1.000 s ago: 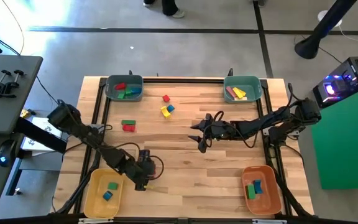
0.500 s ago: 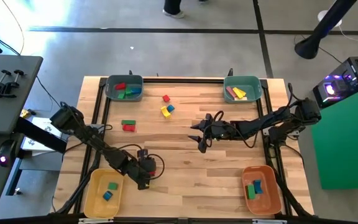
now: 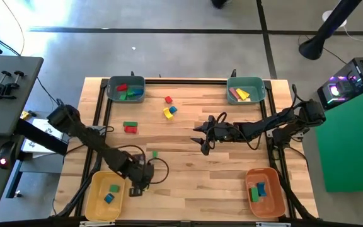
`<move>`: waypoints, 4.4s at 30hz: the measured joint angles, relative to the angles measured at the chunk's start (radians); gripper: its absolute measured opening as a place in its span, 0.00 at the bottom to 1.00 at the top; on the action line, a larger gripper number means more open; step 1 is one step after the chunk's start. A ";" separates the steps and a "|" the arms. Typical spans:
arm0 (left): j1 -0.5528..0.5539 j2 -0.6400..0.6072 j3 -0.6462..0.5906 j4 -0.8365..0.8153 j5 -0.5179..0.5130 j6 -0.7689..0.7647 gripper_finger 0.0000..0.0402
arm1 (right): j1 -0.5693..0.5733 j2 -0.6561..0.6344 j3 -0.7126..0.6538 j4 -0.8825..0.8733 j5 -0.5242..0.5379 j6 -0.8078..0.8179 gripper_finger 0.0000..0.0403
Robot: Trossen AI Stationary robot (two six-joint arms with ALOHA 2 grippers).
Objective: Sort blocks by size
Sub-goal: Put the red half-circle block into the blue bin, then put the red arch block into the yellow bin
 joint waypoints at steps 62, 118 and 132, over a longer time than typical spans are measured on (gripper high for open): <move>-0.239 -0.332 0.127 -0.391 -0.601 -0.607 0.52 | 0.000 0.078 -0.002 0.106 -0.057 0.025 0.55; 0.788 -0.456 -0.103 0.017 -0.752 0.407 0.52 | -0.098 0.077 -0.001 0.404 0.024 -0.214 0.55; 0.916 -0.458 -0.103 0.514 -0.480 0.860 0.52 | -0.310 0.077 -0.001 0.397 0.019 -0.234 0.55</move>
